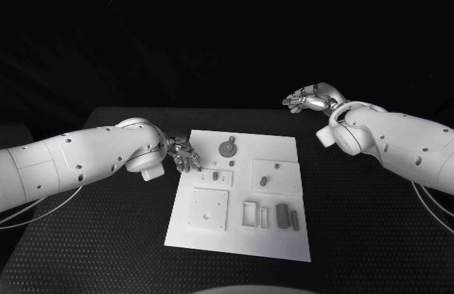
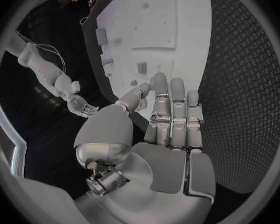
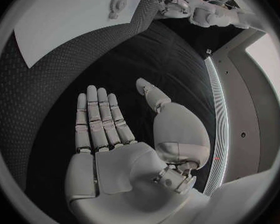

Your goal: Assemble the parts on the task board

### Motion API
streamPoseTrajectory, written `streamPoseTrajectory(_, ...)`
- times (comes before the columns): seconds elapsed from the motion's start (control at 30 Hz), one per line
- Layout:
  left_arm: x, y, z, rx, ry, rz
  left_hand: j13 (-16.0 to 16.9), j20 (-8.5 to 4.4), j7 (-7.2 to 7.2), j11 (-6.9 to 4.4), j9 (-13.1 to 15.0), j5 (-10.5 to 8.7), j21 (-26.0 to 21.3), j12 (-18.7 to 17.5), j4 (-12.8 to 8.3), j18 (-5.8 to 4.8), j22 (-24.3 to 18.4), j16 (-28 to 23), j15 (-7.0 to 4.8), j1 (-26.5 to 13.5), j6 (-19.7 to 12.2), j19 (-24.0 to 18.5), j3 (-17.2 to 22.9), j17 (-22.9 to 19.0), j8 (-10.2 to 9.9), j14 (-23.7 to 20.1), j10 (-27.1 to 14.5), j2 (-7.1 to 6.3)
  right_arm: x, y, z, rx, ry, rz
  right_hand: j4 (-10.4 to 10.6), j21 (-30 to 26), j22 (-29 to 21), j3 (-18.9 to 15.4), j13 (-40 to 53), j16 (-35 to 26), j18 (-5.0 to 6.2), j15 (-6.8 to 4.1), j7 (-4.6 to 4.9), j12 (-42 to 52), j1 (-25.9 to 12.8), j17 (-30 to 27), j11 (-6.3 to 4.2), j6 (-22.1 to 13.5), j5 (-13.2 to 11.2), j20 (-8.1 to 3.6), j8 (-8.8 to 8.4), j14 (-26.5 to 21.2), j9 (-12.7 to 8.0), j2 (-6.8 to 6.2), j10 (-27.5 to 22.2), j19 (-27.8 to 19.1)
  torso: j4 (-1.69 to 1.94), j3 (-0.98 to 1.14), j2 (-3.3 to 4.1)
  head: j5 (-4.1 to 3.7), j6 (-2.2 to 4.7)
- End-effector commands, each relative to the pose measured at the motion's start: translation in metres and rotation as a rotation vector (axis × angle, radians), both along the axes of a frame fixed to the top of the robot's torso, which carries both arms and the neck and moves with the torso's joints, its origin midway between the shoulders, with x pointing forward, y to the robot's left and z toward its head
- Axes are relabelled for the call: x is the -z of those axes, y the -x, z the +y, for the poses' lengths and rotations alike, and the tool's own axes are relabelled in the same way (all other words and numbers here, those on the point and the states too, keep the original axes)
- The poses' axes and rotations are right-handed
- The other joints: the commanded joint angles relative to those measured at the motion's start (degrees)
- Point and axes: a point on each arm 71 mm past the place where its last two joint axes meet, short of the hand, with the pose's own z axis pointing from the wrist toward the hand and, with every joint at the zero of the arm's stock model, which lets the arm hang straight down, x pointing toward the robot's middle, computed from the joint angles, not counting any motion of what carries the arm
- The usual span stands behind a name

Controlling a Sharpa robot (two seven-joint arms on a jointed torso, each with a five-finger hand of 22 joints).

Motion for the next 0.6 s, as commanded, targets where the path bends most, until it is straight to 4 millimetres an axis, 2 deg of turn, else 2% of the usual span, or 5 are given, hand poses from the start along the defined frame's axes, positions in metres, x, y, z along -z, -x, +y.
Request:
streamPoseTrajectory(0.03, 0.005, 0.003, -0.003, 0.019, -0.036, -0.016, -0.10, -2.10, -1.64, -0.04, 2.29, 0.24, 0.39, 0.30, -0.28, 0.17, 1.03, 0.20, 0.07, 0.37, 2.22, 0.49, 0.03, -0.09, 0.29, 0.34, 0.54, -0.24, 0.000, 0.000, 0.001, -0.016, -0.004, -0.001, -0.03, -0.20, 0.08, 0.24, -0.05, -0.29, -0.32, 0.39, 1.27, -0.04, -0.47, -0.07, -0.03, -0.13, 0.31, 0.18, 0.24, -0.12, -0.09, -0.03, 0.31, -0.25, -0.07, 0.06, 0.03, 0.05, -0.27)
streamPoseTrajectory(0.1, 0.008, 0.004, -0.003, 0.022, -0.037, -0.012, -0.10, -2.11, -1.65, -0.05, 2.29, 0.26, 0.40, 0.29, -0.29, 0.17, 1.03, 0.20, 0.07, 0.39, 2.23, 0.50, 0.04, -0.10, 0.29, 0.36, 0.55, -0.25, 0.000, 0.000, 0.001, -0.015, -0.003, -0.001, -0.04, -0.21, 0.09, 0.24, -0.06, -0.29, -0.32, 0.39, 1.27, -0.04, -0.47, -0.07, -0.03, -0.13, 0.31, 0.18, 0.24, -0.12, -0.09, -0.03, 0.31, -0.25, -0.11, 0.01, 0.05, 0.04, -0.37)
streamPoseTrajectory(0.27, 0.011, 0.005, -0.006, 0.031, -0.043, -0.013, -0.11, -2.12, -1.65, -0.06, 2.30, 0.29, 0.43, 0.28, -0.27, 0.17, 1.03, 0.20, 0.06, 0.41, 2.24, 0.52, 0.05, -0.10, 0.29, 0.39, 0.58, -0.25, 0.000, 0.000, 0.001, -0.015, -0.004, -0.001, -0.04, -0.22, 0.11, 0.24, -0.06, -0.29, -0.31, 0.39, 1.27, -0.03, -0.47, -0.07, -0.03, -0.14, 0.31, 0.18, 0.25, -0.12, -0.10, -0.03, 0.31, -0.25, -0.14, 0.08, 0.05, -0.05, -0.57)
streamPoseTrajectory(0.6, 0.017, 0.005, -0.012, 0.043, -0.051, -0.018, -0.13, -2.15, -1.65, -0.08, 2.32, 0.34, 0.47, 0.27, -0.25, 0.17, 1.02, 0.21, 0.04, 0.43, 2.27, 0.57, 0.04, -0.11, 0.29, 0.44, 0.62, -0.25, 0.000, 0.001, 0.002, -0.018, -0.004, -0.001, -0.03, -0.25, 0.14, 0.25, -0.06, -0.29, -0.31, 0.39, 1.27, -0.03, -0.49, -0.07, -0.03, -0.14, 0.31, 0.19, 0.26, -0.12, -0.11, -0.02, 0.30, -0.24, -0.13, 0.08, 0.05, -0.21, -0.75)
